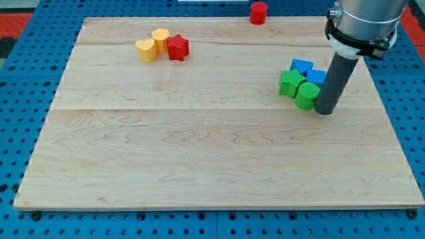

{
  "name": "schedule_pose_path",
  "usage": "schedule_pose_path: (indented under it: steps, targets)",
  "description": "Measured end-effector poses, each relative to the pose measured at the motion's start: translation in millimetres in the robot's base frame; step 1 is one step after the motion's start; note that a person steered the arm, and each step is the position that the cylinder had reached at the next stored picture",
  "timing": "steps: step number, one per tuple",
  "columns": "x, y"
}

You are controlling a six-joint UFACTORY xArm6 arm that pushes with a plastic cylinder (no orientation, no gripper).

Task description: Slid red star top center to top right

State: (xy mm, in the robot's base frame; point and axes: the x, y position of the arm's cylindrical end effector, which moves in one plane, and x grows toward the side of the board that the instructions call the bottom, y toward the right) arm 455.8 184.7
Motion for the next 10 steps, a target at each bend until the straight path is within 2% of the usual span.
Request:
schedule_pose_path:
  steps: [1, 2, 3, 4, 6, 7, 8, 9, 10]
  targets:
    - [20.4, 79.8]
    - [-90.9, 145.9]
    - [-213.2, 144.4]
    - [-264.3, 124.6]
    - [-155.2, -57.7]
    - [-120.5, -147.8]
    - [-104.6, -200.0]
    - [-102.8, -307.9]
    - [-127.1, -345.8]
